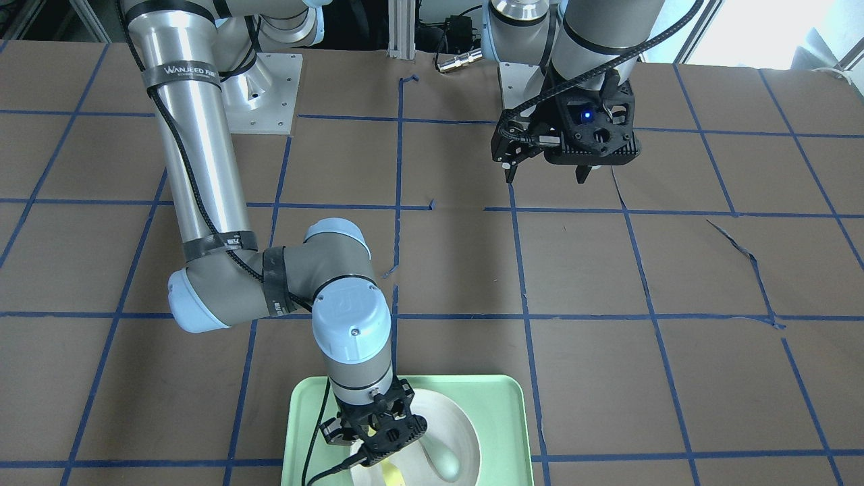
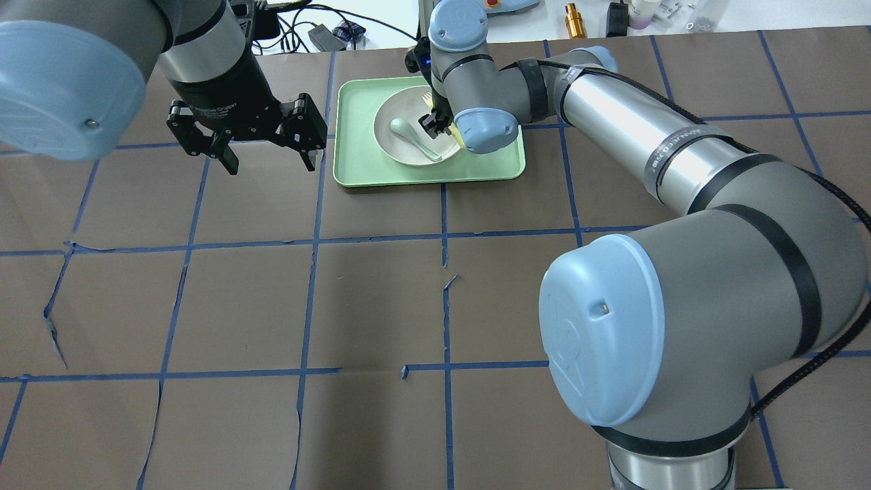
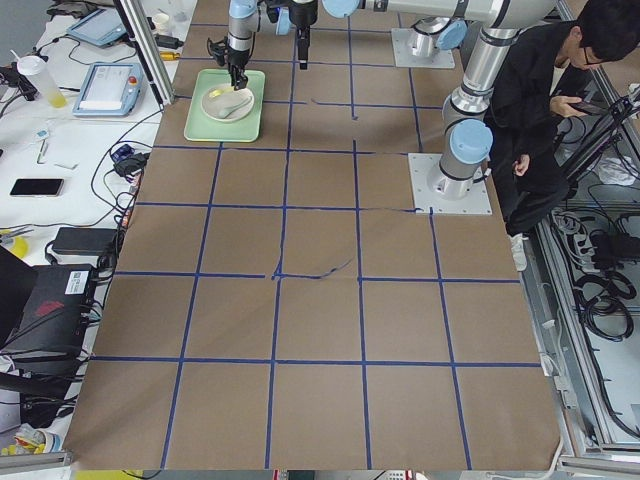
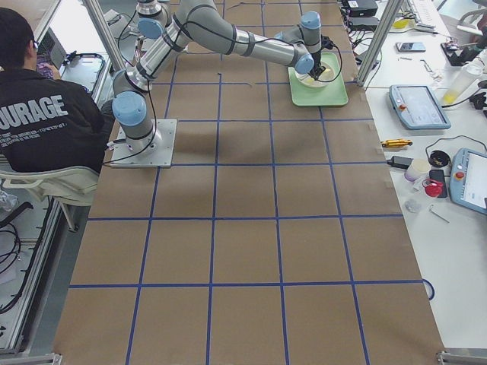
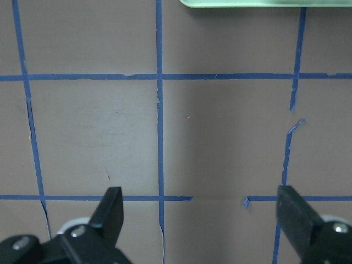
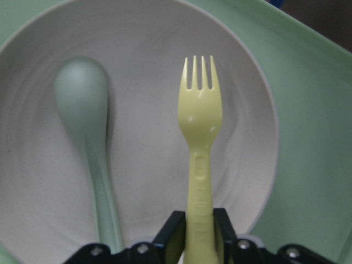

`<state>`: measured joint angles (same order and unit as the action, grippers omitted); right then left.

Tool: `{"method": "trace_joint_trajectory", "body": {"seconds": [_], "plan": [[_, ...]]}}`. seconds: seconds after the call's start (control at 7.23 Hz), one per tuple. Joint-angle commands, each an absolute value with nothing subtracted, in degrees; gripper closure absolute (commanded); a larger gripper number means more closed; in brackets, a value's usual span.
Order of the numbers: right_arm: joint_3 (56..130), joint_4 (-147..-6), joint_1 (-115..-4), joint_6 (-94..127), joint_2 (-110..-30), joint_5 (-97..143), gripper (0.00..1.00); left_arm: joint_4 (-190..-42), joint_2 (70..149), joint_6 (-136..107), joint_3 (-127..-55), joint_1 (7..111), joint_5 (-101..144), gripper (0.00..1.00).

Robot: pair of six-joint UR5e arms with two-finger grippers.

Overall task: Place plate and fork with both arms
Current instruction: 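Carry the fork off the plate and set it on the tray beside it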

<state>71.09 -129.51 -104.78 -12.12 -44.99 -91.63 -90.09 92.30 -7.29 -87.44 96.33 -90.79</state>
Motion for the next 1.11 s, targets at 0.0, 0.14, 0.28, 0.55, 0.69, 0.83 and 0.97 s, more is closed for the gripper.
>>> {"method": "trace_joint_trajectory", "body": {"seconds": [0.0, 0.14, 0.28, 0.55, 0.69, 0.83, 0.97], "plan": [[77.59, -128.94, -99.61, -0.41, -49.21, -90.54, 0.75, -90.09, 92.55, -7.38, -87.45, 96.42, -90.7, 0.0], [78.04, -128.94, -98.97, 4.69, -49.22, -89.83, 0.75, -90.09, 92.64, -7.38, -87.45, 96.5, -90.7, 0.0], [78.05, -129.2, -98.96, 6.75, -48.87, -86.78, 0.74, -90.09, 92.64, -7.38, -87.45, 96.5, -90.7, 0.0], [77.18, -131.12, -98.79, 7.47, -47.91, -86.22, 0.73, -90.09, 92.64, -7.38, -87.45, 96.5, -90.7, 0.0], [77.34, -132.18, -98.62, 7.04, -46.6, -86.39, 0.72, -90.09, 92.72, -7.38, -87.45, 96.5, -90.7, 0.0], [77.26, -133.67, -98.44, 7.03, -46.32, -86.92, 0.65, -90.09, 92.72, -7.38, -87.45, 96.5, -90.7, 0.0], [77.26, -134.12, -98.35, 6.94, -46.32, -87.36, 0.43, -90.09, 92.81, -7.38, -87.45, 96.5, -90.7, 0.0]]}}
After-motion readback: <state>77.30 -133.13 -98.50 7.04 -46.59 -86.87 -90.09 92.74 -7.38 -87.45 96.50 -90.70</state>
